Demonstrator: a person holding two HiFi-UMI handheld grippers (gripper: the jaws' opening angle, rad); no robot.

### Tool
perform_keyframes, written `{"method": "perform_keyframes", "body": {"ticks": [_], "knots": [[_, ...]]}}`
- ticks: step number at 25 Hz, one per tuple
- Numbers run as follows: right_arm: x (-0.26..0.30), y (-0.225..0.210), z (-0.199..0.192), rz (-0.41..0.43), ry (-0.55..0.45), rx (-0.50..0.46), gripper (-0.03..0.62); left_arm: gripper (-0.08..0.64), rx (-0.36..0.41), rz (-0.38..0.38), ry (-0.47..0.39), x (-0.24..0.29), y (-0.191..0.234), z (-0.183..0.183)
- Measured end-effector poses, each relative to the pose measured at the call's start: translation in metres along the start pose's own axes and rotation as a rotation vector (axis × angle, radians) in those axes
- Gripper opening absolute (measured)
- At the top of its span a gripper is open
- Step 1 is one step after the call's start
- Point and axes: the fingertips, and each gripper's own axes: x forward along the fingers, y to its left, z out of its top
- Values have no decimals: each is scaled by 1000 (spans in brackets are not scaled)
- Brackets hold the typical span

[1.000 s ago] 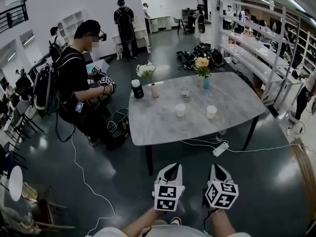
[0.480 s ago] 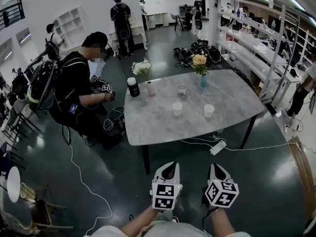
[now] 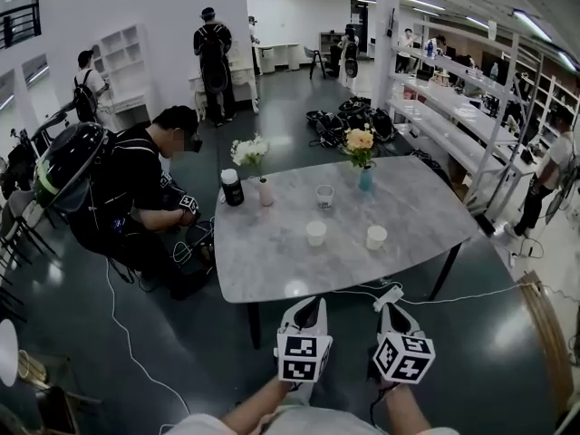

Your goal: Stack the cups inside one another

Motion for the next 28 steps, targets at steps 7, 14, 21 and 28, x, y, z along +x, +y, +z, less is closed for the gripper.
{"method": "perform_keyframes", "body": {"ticks": [7,14,21,28], "knots": [[59,2,25,-11,-1,3,8,-5,6,-26,20,61,27,15],[116,-12,36,-36,26,48,8,-5,24,-55,83,115,46,20],[168,-12,45,-29,48,68,8,-5,33,-77,114,163,69,25],[213,-17,59,-41,52,62,8,-5,25,-110,121,213,86,32]]}}
